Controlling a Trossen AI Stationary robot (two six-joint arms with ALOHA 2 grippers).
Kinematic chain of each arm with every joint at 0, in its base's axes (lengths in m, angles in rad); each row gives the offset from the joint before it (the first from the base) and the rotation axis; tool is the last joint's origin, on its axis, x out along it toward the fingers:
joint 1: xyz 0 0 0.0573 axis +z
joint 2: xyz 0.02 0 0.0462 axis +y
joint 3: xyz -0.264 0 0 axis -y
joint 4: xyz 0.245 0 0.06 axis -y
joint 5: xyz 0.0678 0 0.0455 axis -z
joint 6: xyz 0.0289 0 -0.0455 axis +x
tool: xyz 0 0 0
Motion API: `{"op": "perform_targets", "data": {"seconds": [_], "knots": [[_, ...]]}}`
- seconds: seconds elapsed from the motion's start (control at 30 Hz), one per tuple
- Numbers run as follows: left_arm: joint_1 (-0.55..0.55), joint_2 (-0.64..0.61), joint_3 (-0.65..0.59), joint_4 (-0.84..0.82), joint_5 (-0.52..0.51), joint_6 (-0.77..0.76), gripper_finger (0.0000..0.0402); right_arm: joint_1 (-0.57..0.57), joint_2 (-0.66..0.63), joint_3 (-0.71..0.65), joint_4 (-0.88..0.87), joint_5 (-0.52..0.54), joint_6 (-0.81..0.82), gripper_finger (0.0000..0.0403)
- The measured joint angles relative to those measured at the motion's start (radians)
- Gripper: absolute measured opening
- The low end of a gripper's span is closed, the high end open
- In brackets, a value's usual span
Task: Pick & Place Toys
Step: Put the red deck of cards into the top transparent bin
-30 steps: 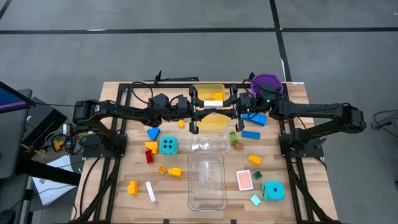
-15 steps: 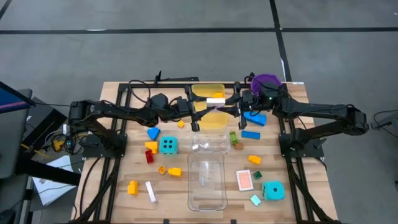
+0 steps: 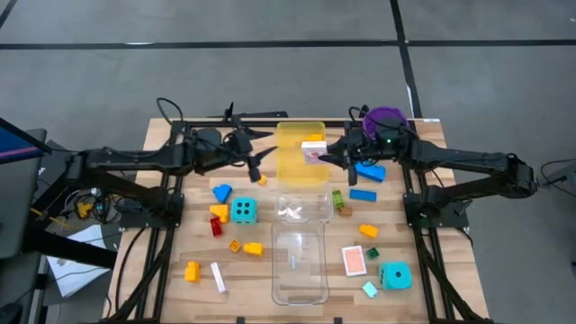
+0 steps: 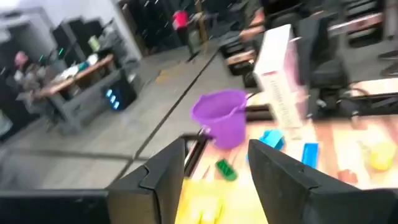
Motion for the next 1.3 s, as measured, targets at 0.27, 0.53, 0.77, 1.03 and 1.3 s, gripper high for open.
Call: {"op": "perform_targets", "data": {"seconds": [0.27, 0.53, 0.77, 1.03, 1.3], "knots": [[0.0, -0.062, 0.0, -0.14, -0.017, -0.057, 0.0136, -0.041, 0.026, 0.115, -0.45, 0.199, 0.398, 0.0062], [0.056, -0.062, 0.0, -0.082, -0.071, -0.06, 0.0113, 0.055, 0.14, 0.194, -0.539, 0.186, 0.686, 0.0062], [0.158, -0.062, 0.0, 0.06, -0.077, -0.072, 0.0111, 0.15, 0.271, 0.375, -0.669, 0.261, 0.889, 0.0062], [0.299, -0.062, 0.0, 0.074, -0.076, -0.2, 0.0111, 0.26, 0.455, 0.642, -0.994, 0.402, 1.083, 0.0062], [0.416, -0.061, 0.0, 0.152, -0.075, -0.331, 0.011, 0.391, 0.515, 0.684, -1.109, 0.48, 1.32, 0.0062]]}}
